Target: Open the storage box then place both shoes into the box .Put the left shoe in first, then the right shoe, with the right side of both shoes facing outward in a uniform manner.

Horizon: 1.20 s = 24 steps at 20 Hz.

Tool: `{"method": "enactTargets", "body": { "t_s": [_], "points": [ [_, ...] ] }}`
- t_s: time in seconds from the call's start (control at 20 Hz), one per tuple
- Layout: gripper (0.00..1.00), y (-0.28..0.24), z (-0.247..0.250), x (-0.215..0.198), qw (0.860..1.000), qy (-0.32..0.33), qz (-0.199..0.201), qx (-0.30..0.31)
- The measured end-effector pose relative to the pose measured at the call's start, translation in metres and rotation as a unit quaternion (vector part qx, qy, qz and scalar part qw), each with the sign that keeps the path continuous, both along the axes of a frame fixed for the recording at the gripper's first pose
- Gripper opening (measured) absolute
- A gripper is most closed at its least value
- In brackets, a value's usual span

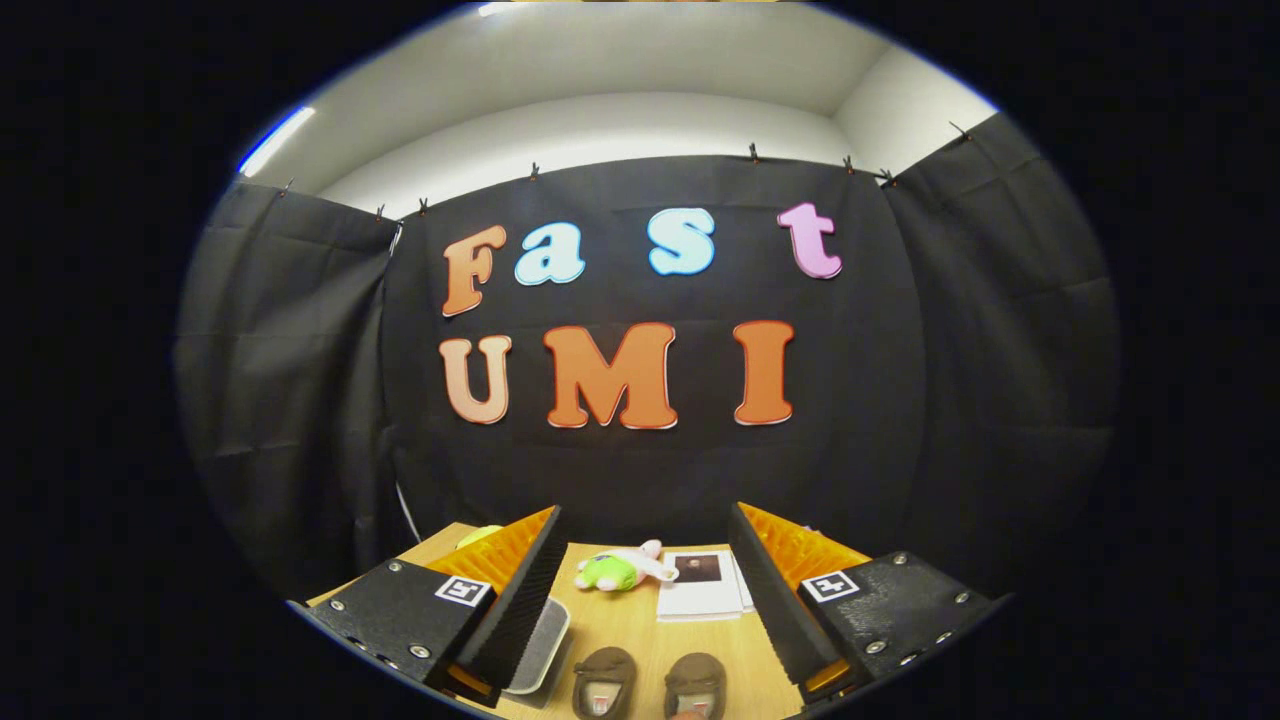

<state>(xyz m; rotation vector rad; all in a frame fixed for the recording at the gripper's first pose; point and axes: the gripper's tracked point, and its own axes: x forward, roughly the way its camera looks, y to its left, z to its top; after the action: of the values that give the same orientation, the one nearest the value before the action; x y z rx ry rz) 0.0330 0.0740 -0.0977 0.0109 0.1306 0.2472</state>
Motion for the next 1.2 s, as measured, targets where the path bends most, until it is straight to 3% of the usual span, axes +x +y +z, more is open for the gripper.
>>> {"method": "enactTargets", "body": {
  "t_s": [0.25,0.4,0.55,0.9,1.2],
  "points": [
    [0.97,0.049,-0.087,0.003,0.986,0.117,0.098,0.066],
    [0.98,0.061,-0.149,0.006,0.97,0.192,0.119,0.092],
    [0.98,0.084,-0.202,0.0,0.939,0.271,0.157,0.143],
    [0.98,0.098,-0.295,-0.018,0.88,0.384,0.182,0.215],
    [0.98,0.123,-0.304,-0.024,0.825,0.419,0.204,0.319]
  ]
}}
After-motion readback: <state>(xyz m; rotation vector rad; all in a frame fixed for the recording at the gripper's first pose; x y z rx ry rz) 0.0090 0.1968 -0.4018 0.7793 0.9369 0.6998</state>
